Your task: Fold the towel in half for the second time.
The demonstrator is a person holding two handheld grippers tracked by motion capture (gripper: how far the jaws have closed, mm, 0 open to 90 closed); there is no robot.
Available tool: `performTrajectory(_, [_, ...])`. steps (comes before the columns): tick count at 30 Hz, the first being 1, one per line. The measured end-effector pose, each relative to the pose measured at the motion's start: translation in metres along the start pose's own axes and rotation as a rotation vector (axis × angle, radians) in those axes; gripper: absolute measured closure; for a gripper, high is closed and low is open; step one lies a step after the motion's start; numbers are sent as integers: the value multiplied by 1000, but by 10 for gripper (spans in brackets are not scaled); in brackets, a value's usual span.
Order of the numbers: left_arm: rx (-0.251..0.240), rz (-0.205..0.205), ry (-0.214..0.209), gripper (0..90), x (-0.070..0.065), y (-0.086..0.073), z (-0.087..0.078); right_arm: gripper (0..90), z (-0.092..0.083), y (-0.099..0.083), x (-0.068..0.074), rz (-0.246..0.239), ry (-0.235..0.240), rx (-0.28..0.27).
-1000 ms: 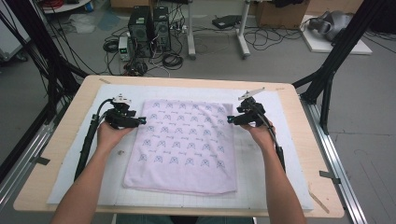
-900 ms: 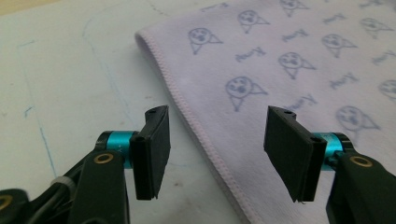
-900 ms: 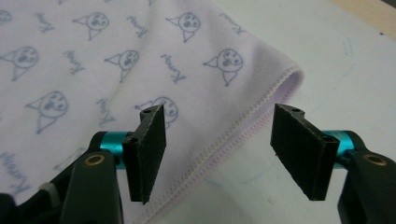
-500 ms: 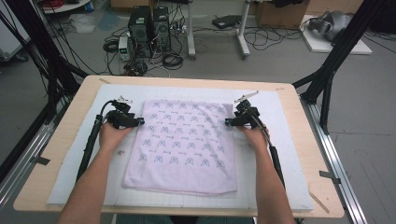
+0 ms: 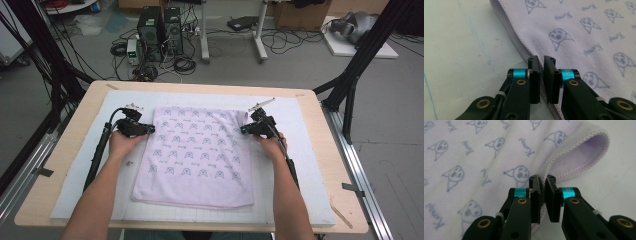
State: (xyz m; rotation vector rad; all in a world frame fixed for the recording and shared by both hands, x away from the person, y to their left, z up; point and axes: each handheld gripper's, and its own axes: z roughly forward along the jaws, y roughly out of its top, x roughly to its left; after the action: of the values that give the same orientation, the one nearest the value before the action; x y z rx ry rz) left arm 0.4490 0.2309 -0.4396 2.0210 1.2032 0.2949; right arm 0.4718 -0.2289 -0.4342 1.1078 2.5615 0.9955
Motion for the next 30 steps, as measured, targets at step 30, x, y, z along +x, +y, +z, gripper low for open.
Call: performTrajectory(30, [-77,151,-137,553,-47,-84,-92,554,-67,-60,53,3,204,0])
